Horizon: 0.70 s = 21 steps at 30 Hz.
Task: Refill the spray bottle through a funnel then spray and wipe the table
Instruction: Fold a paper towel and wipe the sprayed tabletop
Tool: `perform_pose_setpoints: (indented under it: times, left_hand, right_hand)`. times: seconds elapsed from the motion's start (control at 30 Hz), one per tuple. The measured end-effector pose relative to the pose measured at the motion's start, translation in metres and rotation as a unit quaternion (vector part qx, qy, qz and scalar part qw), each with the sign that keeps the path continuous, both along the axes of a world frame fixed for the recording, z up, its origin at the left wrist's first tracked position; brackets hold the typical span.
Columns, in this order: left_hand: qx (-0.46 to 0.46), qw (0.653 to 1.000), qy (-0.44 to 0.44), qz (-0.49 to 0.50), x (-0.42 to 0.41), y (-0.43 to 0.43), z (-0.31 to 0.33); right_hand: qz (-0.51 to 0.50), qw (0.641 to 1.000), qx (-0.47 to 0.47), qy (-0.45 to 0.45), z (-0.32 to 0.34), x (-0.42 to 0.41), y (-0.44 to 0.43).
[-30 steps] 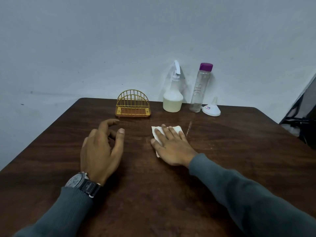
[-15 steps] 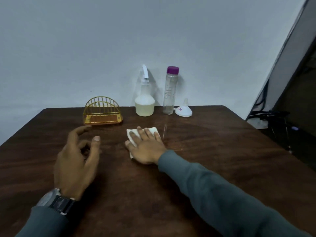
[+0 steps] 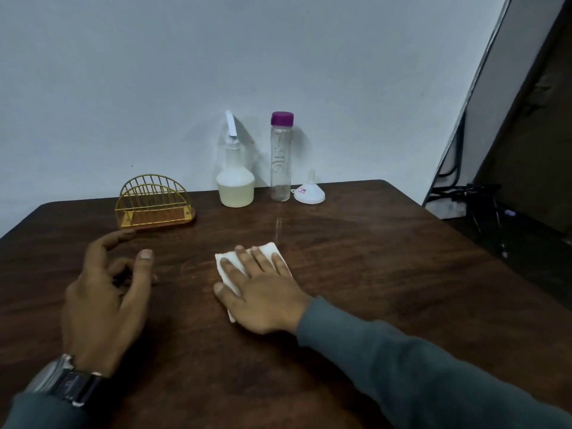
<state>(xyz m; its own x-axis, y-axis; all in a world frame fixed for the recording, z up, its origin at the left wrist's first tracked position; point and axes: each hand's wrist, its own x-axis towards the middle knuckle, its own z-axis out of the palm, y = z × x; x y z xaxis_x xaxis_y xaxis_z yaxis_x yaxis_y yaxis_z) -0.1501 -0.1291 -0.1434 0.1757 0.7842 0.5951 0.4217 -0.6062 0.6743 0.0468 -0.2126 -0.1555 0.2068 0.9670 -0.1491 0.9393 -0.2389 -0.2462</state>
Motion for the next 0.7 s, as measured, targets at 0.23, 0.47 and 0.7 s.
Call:
perform_pose_setpoints:
  times: [0.23, 0.47, 0.7]
  left_hand:
    - [-0.027, 1.000, -0.008, 0.004, -0.013, 0.002, 0.002]
    - [-0.007, 1.000, -0.001, -0.006, -0.005, -0.005, 0.002]
    - [-0.009, 1.000, 0.007, -0.019, -0.001, -0.007, 0.002]
  right_hand:
    - [-0.100, 0.995, 0.004, -0.019, 0.004, 0.080, 0.015]
    - [-0.116, 0.993, -0.003, -0.017, 0.001, 0.061, -0.067]
    - [-0.068, 0.998, -0.011, -0.011, 0.003, 0.035, -0.025]
